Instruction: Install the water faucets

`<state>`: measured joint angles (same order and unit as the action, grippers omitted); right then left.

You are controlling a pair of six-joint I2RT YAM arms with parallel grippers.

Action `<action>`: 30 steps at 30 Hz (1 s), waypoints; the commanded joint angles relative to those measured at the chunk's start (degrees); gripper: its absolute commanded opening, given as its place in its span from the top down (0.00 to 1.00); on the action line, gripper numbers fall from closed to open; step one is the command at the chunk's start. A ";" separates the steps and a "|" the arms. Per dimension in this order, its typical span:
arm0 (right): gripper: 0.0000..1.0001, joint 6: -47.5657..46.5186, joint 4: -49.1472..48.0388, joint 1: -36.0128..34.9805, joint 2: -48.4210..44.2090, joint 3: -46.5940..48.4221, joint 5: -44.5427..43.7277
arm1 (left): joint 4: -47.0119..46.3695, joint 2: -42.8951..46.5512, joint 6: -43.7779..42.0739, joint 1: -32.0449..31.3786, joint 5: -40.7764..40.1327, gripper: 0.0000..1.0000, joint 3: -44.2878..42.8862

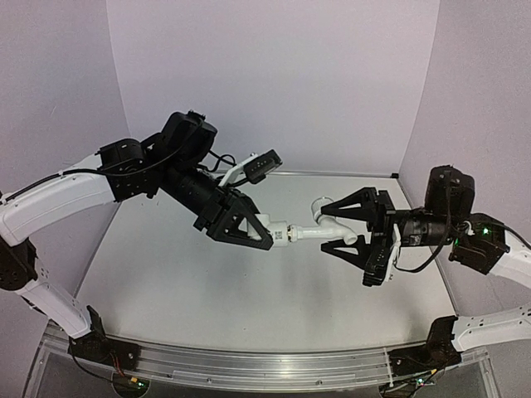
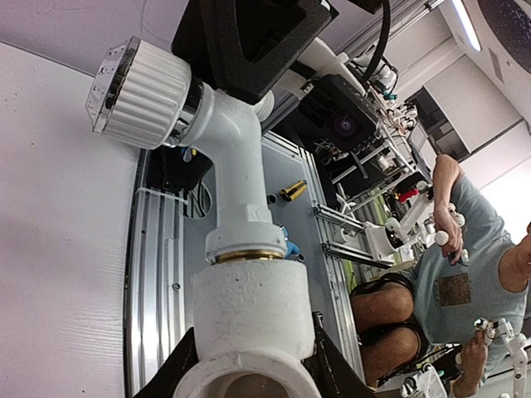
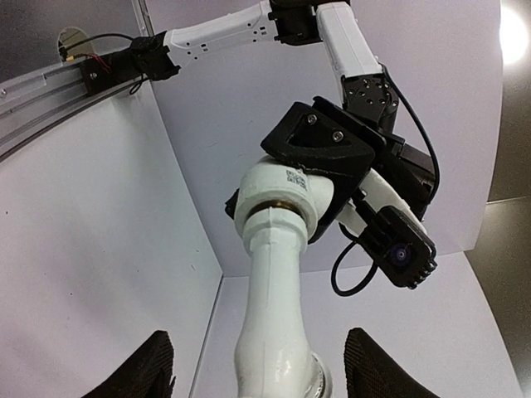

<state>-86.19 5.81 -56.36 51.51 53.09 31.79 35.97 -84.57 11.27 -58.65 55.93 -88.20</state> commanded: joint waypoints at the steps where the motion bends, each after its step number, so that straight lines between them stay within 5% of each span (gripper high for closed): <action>1: 0.37 -1.54 -4.28 -0.38 1.18 -0.09 -0.06 | -3.56 -0.60 1.04 0.21 5.05 1.00 -1.89; 8: 0.62 2.05 -4.30 -0.40 1.15 0.13 1.44 | -3.49 -0.24 0.36 0.21 2.91 1.00 -1.62; 20: 0.88 15.16 -4.28 -0.41 2.64 3.05 1.21 | -1.27 -0.08 -2.77 0.22 -0.61 1.00 -2.76; 23: 0.99 21.75 -4.25 -0.42 3.68 5.21 0.35 | -1.07 1.68 -5.01 0.21 -4.83 0.96 -2.17; 30: 1.00 44.27 -3.86 -0.38 7.66 10.77 -3.85 | -5.78 7.65 -9.94 0.07 -17.62 0.94 2.67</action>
<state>-59.05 6.34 -56.34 57.79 58.36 30.44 36.45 -81.57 6.16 -58.46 48.39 -87.37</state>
